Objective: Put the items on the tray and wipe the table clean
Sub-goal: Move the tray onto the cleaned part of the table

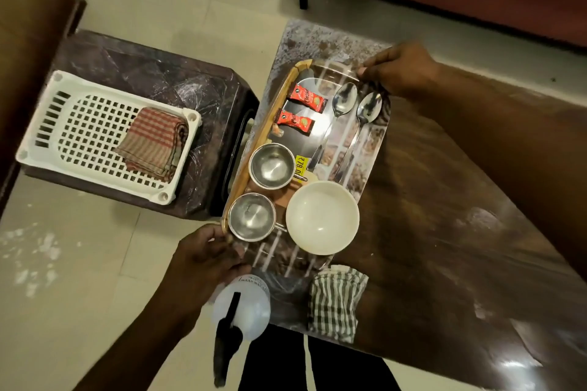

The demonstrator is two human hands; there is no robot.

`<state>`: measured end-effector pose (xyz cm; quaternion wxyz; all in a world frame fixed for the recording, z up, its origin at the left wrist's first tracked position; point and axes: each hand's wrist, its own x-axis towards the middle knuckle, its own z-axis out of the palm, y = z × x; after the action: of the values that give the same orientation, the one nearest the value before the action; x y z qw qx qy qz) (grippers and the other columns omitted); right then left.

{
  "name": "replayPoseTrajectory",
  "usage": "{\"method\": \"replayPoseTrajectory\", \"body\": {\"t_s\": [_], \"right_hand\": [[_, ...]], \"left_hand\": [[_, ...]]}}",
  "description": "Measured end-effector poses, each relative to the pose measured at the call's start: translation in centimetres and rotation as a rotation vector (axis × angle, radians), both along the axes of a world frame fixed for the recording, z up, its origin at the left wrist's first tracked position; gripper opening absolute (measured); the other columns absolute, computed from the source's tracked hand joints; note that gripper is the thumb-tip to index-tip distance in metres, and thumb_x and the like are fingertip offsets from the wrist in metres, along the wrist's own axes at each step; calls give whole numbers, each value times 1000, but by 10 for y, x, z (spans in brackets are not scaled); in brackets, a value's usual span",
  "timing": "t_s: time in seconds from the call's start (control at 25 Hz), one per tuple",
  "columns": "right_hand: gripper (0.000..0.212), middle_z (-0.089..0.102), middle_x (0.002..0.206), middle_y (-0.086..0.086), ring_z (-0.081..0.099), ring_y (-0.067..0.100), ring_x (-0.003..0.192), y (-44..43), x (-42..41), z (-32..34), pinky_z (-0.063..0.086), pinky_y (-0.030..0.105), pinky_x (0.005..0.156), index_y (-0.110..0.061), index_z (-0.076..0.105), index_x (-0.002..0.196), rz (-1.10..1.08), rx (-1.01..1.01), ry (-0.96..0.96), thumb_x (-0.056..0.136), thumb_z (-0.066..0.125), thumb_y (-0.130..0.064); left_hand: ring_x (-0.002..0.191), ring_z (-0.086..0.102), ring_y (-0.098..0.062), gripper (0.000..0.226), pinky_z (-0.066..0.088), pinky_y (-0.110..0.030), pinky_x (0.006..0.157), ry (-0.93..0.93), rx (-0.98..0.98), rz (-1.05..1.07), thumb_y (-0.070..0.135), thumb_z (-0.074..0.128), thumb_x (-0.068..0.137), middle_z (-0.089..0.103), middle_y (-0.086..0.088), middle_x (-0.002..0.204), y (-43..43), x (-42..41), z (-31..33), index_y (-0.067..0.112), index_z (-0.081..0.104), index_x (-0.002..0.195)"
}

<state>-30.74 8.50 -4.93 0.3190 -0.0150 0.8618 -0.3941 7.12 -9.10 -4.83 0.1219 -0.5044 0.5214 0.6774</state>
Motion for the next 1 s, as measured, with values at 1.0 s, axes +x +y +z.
{"method": "replayPoseTrajectory", "body": {"t_s": [1.0], "right_hand": [[19, 76, 97, 11, 65, 12, 71, 445, 172, 314, 55, 21, 54, -3, 75, 116, -651, -322, -98, 106, 59, -5]], "left_hand": [[74, 80, -11, 18, 65, -22, 64, 423, -143, -334, 2, 68, 98, 85, -2, 88, 179, -91, 300, 10, 81, 106]]}}
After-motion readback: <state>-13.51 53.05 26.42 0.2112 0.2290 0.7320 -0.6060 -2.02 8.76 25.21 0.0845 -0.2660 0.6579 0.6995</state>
